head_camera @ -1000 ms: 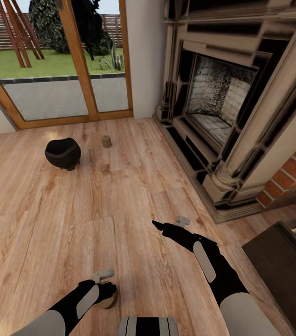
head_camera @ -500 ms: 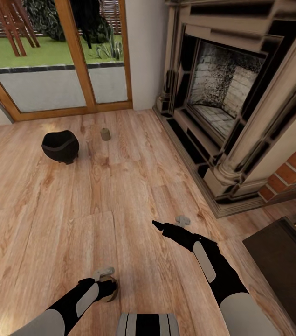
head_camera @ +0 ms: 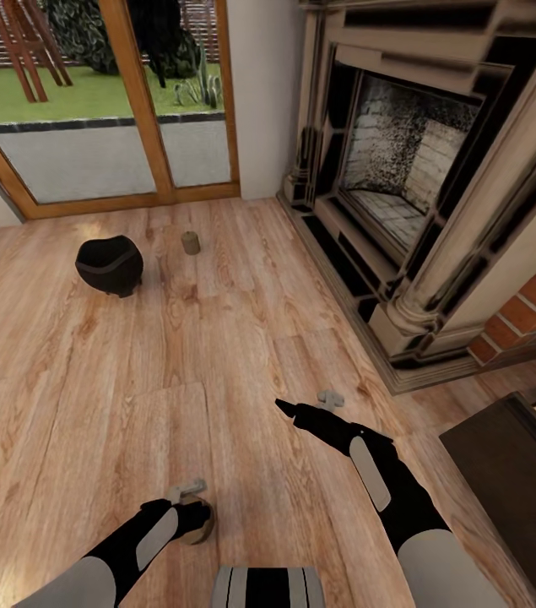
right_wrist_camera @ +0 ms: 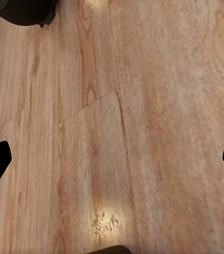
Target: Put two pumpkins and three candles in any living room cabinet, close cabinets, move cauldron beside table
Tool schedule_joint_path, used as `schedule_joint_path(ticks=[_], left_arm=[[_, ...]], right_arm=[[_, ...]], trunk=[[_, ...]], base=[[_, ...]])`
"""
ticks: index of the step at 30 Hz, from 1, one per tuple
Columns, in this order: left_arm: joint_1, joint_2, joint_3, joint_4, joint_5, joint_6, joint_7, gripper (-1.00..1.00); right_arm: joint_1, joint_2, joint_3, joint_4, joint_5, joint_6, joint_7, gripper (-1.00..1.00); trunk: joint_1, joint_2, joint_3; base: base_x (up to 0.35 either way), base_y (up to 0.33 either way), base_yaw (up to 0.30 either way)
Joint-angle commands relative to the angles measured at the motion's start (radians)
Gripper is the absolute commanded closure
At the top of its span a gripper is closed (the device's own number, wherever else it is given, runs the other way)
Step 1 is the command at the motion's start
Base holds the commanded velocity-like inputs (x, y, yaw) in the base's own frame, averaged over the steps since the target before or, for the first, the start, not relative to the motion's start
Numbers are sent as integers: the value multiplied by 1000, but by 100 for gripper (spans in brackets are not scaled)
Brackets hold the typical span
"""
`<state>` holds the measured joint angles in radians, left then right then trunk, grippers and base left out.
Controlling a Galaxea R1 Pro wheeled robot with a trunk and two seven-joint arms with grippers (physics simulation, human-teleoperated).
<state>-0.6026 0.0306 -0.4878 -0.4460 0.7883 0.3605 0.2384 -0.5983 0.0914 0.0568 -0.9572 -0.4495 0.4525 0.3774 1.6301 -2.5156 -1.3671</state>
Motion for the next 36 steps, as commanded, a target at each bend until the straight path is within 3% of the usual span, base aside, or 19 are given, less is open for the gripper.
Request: schedule_joint_path(ticks=[1, 7, 18, 26, 27, 36], left_arm=[[-1, 0, 0, 0, 0, 0, -1, -100], [-2, -1, 0, 0, 0, -3, -2, -100], [-2, -2, 0, 0, 0, -3, -2, -100], [-2, 0, 0, -1, 0, -3, -2, -100], [-2, 0, 0, -1, 0, -3, -2, 100], [-5, 15, 2, -63, 1, 6, -2, 100]], right_arm=[[0, 0, 0, 0, 0, 0, 0, -100], [0, -1, 0, 0, 0, 0, 0, -100], [0, -1, 0, 0, 0, 0, 0, -100], [0, 0, 0, 0, 0, 0, 0, -100], [0, -1, 0, 0, 0, 0, 0, -100], [0, -1, 0, 0, 0, 0, 0, -100]], trunk=[[0, 0, 0], [0, 0, 0], [3, -2, -27], [3, -2, -27], [3, -2, -27], [3, -2, -27]], base=[[0, 0, 0], [0, 0, 0], [0, 0, 0], [0, 0, 0], [0, 0, 0], [0, 0, 0]])
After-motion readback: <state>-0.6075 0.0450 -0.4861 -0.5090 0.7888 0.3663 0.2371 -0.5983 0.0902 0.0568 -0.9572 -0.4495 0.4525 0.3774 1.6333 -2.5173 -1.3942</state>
